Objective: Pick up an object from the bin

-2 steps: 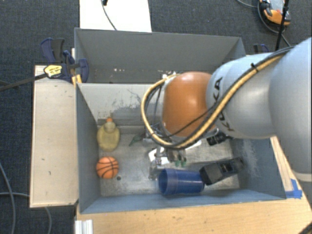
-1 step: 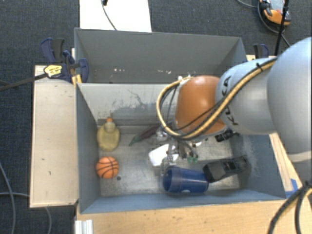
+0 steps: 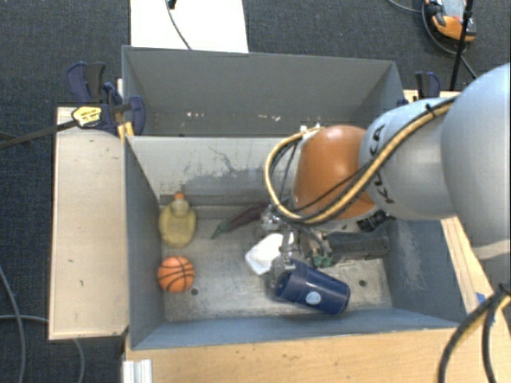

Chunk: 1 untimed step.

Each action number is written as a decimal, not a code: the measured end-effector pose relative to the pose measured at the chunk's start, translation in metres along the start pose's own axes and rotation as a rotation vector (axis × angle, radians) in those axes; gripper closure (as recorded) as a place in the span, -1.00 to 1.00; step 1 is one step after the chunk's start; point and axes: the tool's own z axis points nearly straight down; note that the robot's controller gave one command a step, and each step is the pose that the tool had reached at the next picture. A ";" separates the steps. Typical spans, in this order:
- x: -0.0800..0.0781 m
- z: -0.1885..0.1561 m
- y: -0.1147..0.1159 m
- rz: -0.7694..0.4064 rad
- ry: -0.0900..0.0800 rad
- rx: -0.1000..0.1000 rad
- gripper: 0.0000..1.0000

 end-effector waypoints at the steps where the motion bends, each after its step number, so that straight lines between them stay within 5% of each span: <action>1: -0.003 -0.034 -0.005 -0.010 0.010 0.005 -1.00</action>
Offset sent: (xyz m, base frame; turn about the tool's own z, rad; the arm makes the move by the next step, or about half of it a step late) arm 0.0000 0.0000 0.0000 -0.0001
